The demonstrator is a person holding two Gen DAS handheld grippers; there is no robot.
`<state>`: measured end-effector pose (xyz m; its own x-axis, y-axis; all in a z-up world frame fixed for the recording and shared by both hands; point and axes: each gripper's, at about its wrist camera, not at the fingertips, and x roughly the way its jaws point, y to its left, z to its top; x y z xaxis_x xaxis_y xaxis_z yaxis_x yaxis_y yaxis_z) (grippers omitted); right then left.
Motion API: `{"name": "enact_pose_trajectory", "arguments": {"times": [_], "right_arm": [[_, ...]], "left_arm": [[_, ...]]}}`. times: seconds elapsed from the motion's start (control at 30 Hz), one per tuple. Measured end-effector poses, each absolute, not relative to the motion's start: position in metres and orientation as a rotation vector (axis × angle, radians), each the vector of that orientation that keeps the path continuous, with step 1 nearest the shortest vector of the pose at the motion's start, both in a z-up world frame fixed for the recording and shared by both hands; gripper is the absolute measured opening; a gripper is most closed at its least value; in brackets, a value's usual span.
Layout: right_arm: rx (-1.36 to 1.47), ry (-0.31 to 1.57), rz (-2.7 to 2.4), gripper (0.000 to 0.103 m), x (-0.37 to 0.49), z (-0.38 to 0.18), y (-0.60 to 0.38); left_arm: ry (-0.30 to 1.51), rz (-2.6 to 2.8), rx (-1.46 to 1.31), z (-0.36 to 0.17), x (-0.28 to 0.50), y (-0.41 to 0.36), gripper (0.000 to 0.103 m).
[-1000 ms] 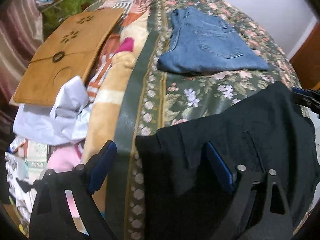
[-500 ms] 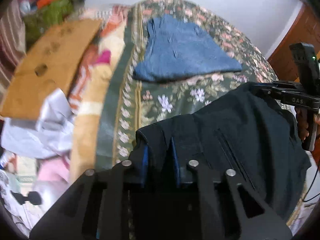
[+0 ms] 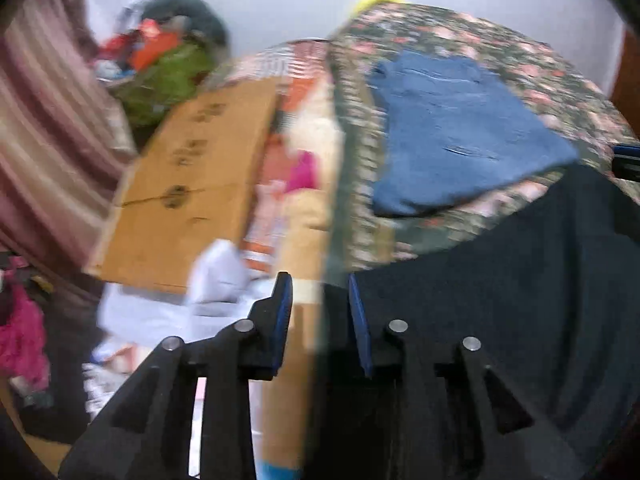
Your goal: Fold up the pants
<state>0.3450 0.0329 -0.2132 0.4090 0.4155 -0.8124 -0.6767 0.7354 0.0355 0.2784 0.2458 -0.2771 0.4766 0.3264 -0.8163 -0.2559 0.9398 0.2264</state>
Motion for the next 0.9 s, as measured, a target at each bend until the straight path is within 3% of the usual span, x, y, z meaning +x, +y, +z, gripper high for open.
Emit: {"name": "enact_pose_trajectory", "arguments": {"times": [0.1,0.23,0.57,0.9], "right_arm": [[-0.255,0.949,0.735,0.022,0.335,-0.199,0.006],[-0.280,0.929,0.758,0.033,0.295,-0.185,-0.029],[-0.336,0.929,0.747,0.046,0.202,-0.199,-0.083],[-0.389,0.976,0.720,0.047,0.173,-0.239,-0.083]], "left_arm": [[0.991,0.270,-0.034,-0.256,0.258,0.257,0.034],[0.972,0.214,-0.058,-0.239,0.222,0.249,0.055],[1.043,0.096,-0.038,-0.252,0.149,0.188,0.059],[0.941,-0.125,0.091,-0.250,0.137,0.101,0.058]]}}
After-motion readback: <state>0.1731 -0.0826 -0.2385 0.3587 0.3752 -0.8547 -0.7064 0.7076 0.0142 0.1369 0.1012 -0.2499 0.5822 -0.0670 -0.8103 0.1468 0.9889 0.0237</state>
